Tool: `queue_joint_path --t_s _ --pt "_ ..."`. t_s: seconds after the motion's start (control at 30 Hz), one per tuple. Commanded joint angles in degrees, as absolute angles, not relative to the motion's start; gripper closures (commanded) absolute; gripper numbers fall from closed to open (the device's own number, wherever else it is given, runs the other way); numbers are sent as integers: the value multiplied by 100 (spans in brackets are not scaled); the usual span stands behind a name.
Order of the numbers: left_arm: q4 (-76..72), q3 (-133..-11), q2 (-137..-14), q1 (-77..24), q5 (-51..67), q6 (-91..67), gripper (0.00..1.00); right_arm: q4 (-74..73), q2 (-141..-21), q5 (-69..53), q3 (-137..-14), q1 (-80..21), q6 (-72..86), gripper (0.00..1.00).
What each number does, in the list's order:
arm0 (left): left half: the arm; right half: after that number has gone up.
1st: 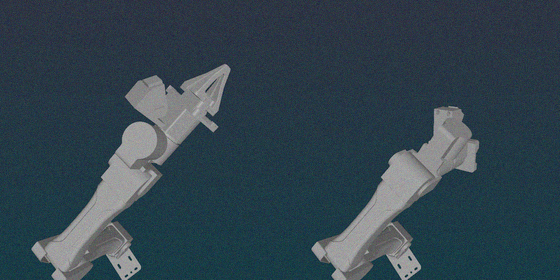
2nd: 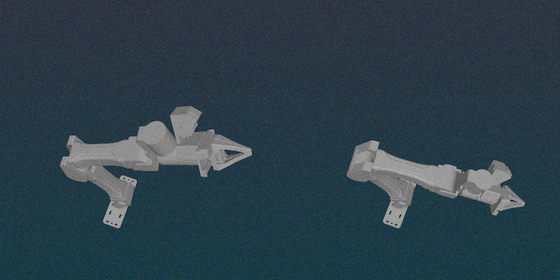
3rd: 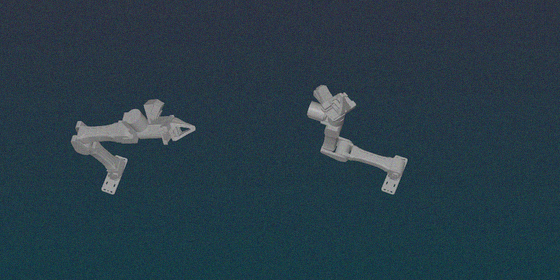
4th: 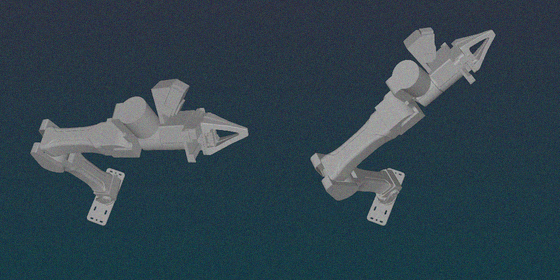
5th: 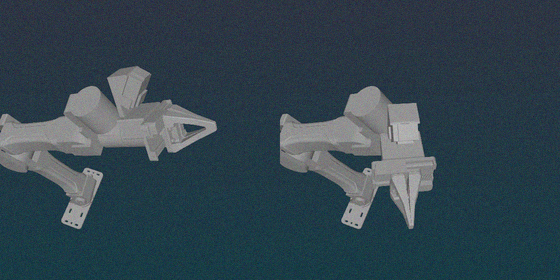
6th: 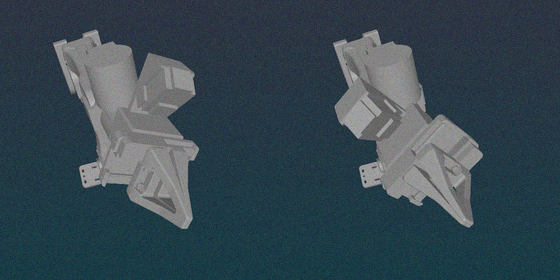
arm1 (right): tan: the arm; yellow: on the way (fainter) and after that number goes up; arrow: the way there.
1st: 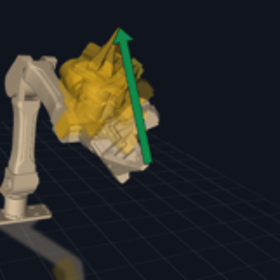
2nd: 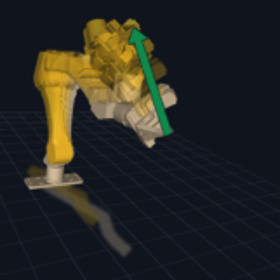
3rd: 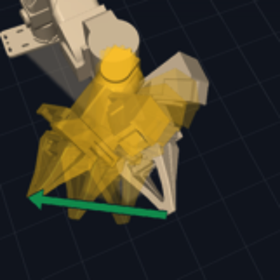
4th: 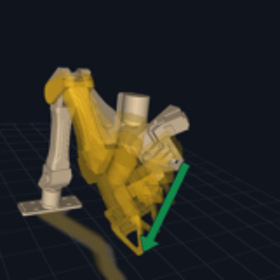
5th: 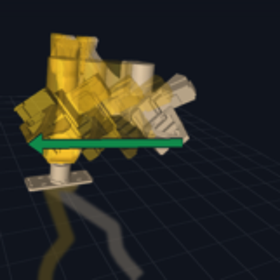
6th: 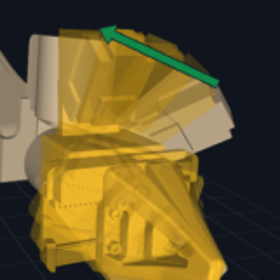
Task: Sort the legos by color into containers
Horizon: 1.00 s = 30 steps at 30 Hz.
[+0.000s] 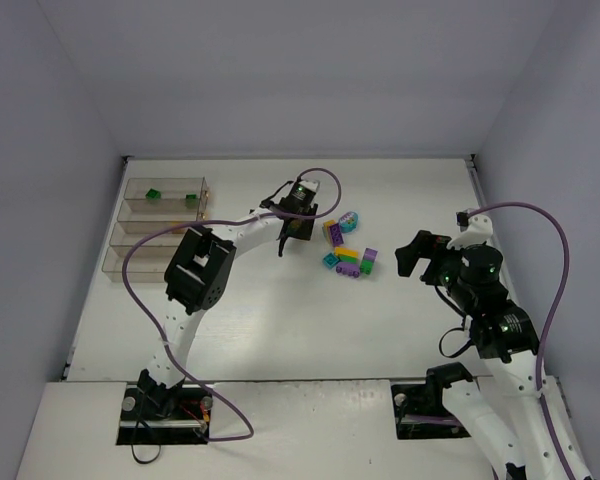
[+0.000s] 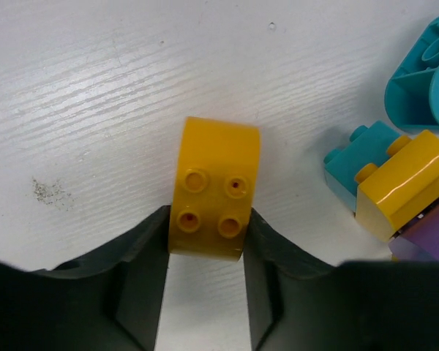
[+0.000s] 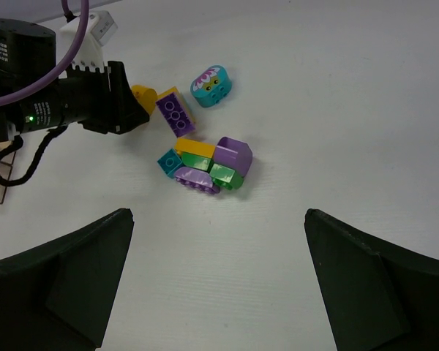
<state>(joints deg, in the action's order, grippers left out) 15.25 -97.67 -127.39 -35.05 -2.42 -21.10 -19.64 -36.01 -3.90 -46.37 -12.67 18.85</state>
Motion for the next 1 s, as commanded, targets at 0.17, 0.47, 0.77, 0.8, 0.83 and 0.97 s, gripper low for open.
queue_joint_path --t_s 0.17,0.47,0.77,0.8,0.83,0.97 --pt "1090 -9967 -12393 -3516 -149 -1819 89 -1740 -3630 -422 -4658 -1222 1925 0" --pt "1396 -9097 -10865 -2990 -667 -1898 97 -1740 -3709 -483 -4781 -1222 1951 0" --pt "2487 -8227 -9405 -688 -1046 -2882 97 -1670 -4016 -492 -4904 -1222 1881 0" --pt "2513 -8209 -9378 -503 -994 -2944 97 -1670 -4034 -483 -4913 -1222 1863 0" --pt "2557 -8226 -9387 -179 -967 -2970 97 -1670 -4034 -466 -4913 -1222 1855 0" --pt "2724 -8525 -9719 420 -940 -3006 97 -1661 -4043 -440 -4869 -1222 1811 0"
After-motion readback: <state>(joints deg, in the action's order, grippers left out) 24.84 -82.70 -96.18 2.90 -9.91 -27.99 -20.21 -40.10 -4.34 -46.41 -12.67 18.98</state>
